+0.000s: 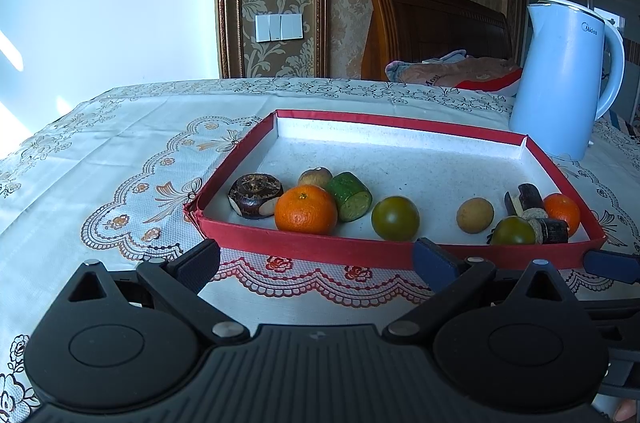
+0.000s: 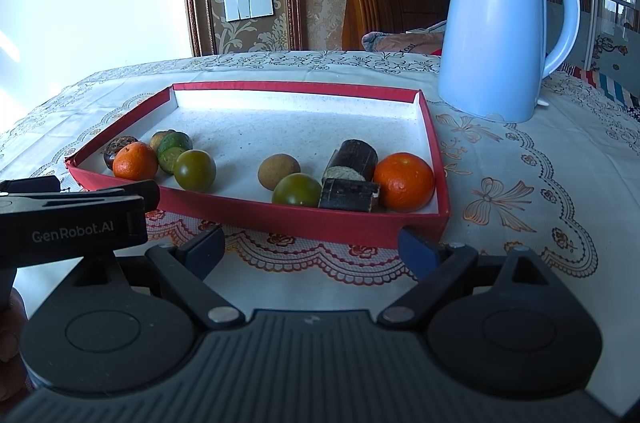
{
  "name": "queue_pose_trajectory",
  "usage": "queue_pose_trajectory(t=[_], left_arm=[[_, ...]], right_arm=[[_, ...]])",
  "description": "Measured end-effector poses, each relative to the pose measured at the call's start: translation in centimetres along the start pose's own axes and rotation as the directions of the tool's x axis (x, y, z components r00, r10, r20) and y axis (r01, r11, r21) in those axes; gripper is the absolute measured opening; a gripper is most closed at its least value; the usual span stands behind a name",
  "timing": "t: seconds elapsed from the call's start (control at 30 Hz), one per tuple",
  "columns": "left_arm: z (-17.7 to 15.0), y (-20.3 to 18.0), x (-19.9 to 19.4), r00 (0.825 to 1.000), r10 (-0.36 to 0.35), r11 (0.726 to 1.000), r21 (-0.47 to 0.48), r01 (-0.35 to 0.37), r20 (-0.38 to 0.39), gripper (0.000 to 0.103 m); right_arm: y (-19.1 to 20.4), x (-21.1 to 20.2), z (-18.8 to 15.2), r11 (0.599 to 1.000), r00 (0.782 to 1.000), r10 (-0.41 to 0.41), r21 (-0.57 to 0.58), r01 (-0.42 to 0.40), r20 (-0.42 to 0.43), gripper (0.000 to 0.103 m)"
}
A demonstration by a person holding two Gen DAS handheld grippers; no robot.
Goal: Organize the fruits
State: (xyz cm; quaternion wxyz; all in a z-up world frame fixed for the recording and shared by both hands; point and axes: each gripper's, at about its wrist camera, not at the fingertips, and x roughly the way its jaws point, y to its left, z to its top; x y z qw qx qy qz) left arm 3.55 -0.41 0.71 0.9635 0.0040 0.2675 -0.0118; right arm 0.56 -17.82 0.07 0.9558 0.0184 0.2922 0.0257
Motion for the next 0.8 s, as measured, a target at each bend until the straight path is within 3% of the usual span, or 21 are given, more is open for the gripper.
queue_pose_trajectory(t=[0.8], left_arm=[[-0.18,-0.50,-0.85,0.997,0.039,0.999,0.015,-0.040,0.063,0.103]], right_arm=[[-0.02,-0.16,0.24,1.000,1.000,0.002,-0.001,-0.002,0.004,0.093]])
